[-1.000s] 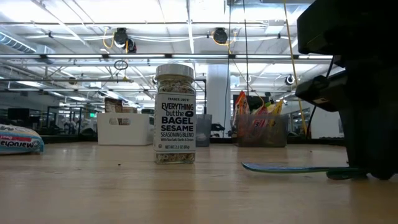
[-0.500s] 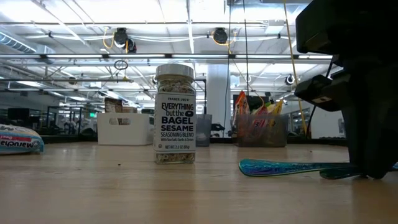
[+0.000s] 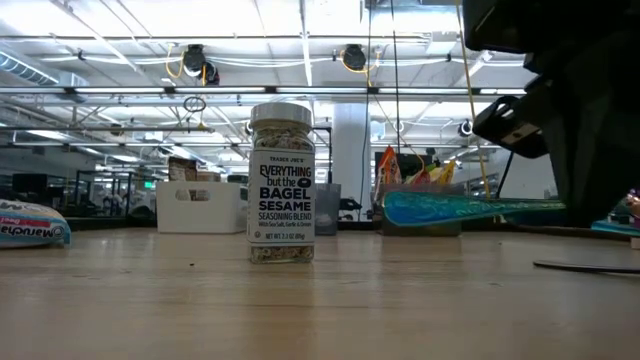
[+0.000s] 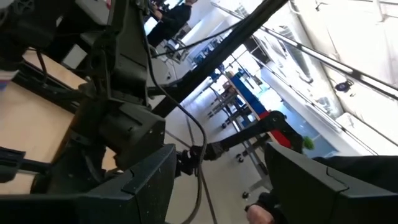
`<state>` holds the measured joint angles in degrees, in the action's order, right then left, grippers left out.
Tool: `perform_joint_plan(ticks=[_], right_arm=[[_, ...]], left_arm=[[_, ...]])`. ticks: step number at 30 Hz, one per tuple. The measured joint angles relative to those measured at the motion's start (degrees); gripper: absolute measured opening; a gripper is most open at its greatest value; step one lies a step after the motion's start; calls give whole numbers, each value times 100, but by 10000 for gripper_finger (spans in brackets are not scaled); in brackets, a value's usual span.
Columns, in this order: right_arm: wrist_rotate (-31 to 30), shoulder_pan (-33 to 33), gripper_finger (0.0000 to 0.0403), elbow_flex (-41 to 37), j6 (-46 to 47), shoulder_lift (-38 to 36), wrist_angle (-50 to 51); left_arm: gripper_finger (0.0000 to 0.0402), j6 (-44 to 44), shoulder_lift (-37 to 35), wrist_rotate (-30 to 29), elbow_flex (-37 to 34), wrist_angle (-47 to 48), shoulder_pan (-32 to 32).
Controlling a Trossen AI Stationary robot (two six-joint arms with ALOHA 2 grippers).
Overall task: Pick & Place Food Item
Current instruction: Put the left violet spoon into the left black bin
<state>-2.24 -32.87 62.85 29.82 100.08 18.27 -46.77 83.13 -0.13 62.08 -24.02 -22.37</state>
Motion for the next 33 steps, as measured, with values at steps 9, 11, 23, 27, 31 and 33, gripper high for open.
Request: perform_joint_plan(ticks=[9,11,23,27,31,33], right_arm=[[86,89,1,7,-64,-20,139],[85,99,1,9,-90,-22,267],[704,562,1,10,94,-524,436],[868,849,1,19,252,-986,306],[1006,1131,1,15,342,-1478,242],[1040,1260,1,13,383,-1717,200]], left_arm=[[255,34,0,5,0,8,57],[255,37,0,5,2,14,59],[255,53,0,-88,2,221,66],[255,62,0,-144,2,542,66],[255,134,0,-144,3,868,71],[255,262,0,-141,112,1263,79]])
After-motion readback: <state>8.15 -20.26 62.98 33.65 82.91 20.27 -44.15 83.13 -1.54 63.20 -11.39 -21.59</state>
